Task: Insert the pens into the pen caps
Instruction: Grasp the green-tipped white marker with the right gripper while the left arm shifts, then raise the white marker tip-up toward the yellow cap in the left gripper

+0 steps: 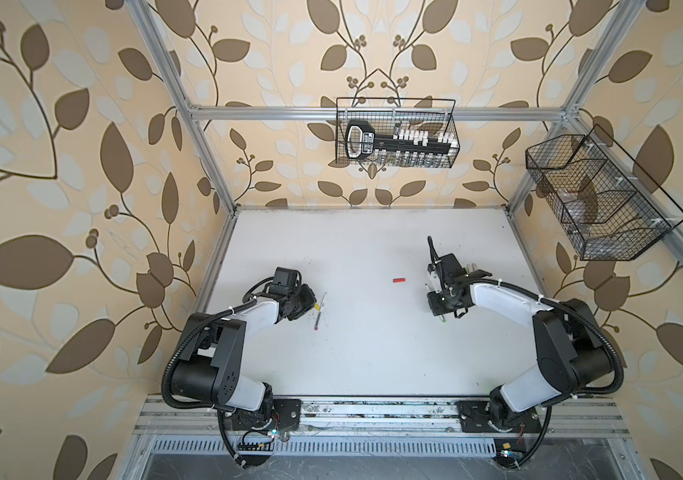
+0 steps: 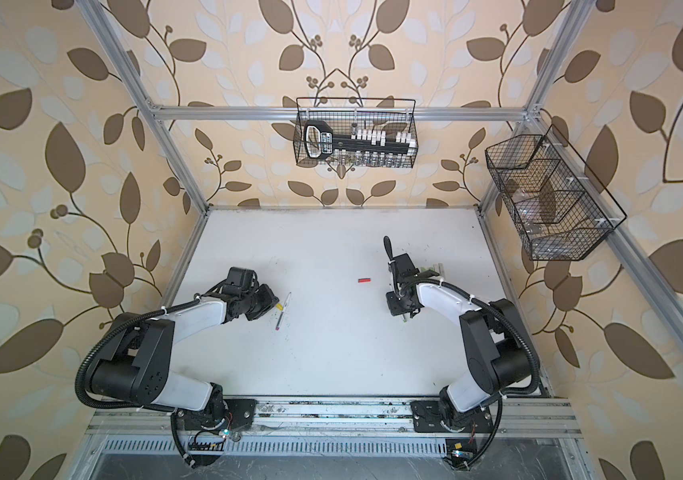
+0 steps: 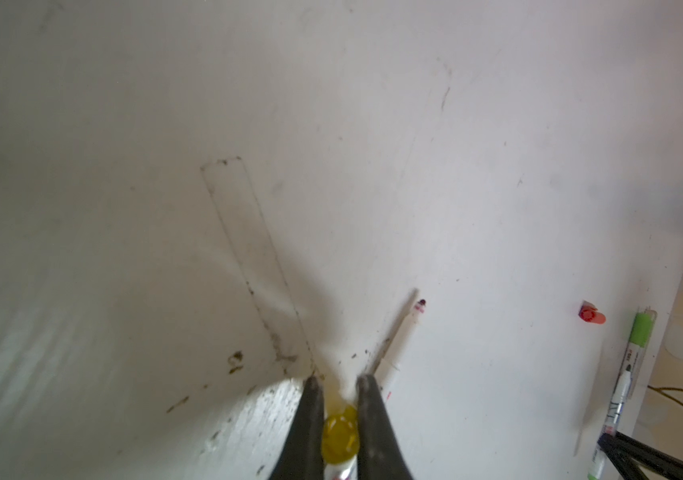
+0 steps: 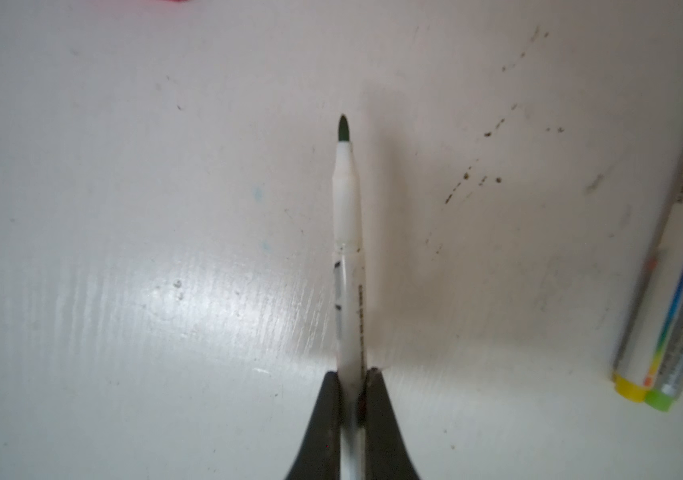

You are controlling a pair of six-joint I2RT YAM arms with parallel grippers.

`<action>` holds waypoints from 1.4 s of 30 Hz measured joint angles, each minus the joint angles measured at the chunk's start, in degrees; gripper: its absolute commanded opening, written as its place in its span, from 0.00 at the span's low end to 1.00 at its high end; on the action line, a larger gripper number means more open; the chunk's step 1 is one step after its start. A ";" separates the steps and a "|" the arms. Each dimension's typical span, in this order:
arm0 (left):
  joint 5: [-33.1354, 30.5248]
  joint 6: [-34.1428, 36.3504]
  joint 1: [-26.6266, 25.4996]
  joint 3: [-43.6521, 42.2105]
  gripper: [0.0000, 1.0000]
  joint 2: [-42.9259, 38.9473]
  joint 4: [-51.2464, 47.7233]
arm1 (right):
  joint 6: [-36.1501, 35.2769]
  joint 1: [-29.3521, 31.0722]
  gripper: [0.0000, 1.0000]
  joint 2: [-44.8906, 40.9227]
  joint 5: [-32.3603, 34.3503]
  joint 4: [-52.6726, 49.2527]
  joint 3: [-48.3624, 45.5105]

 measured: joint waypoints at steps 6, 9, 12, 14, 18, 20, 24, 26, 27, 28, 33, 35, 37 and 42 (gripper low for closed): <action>0.09 -0.39 0.00 0.00 0.00 -0.68 -0.72 | 0.02 0.13 0.03 -3.69 -0.90 0.04 -0.55; -0.09 -0.39 0.00 0.02 0.00 -3.39 -3.23 | 0.04 0.83 0.03 -5.51 -1.55 0.20 -1.11; 0.04 -0.17 0.00 0.52 0.00 -7.78 -5.90 | 0.00 2.23 0.03 -8.48 -2.58 0.52 -2.43; 0.72 0.17 0.00 2.56 0.00 -10.03 -8.07 | -0.04 3.74 0.03 -10.95 -3.48 1.03 -3.45; 6.32 2.10 0.00 8.76 0.00 -12.00 -9.25 | -1.11 8.33 0.03 -17.20 -6.27 3.17 -5.46; 10.05 3.23 0.00 11.15 0.00 -12.39 -9.51 | -1.57 10.80 0.03 -20.59 -7.89 4.81 -6.67; 19.08 5.25 -0.15 13.77 0.00 -12.61 -9.70 | -2.93 15.98 0.03 -26.10 -10.86 8.17 -8.96; 23.19 6.01 -0.24 13.81 0.00 -13.09 -9.77 | -3.50 18.58 0.03 -27.65 -12.26 9.68 -9.53; 25.33 6.32 -0.24 13.81 0.00 -13.44 -9.77 | -3.80 19.96 0.03 -28.06 -12.96 10.36 -9.62; 27.45 6.73 -0.24 13.81 0.00 -13.94 -9.73 | -3.98 21.14 0.03 -28.20 -13.60 11.08 -9.62; 35.67 7.23 -0.66 13.81 0.00 -17.03 -8.39 | -4.35 25.51 0.03 -27.06 -15.43 14.01 -9.62; 38.07 7.21 -1.05 13.81 0.00 -17.29 -7.52 | -4.55 26.95 0.03 -26.05 -15.91 14.80 -9.62; 39.74 7.21 -1.95 13.81 0.00 -17.14 -7.13 | -4.74 28.17 0.03 -25.20 -16.48 15.37 -9.62; 42.49 7.58 -5.09 13.84 0.00 -16.15 -7.19 | -5.14 29.70 0.03 -24.70 -17.35 16.24 -9.53</action>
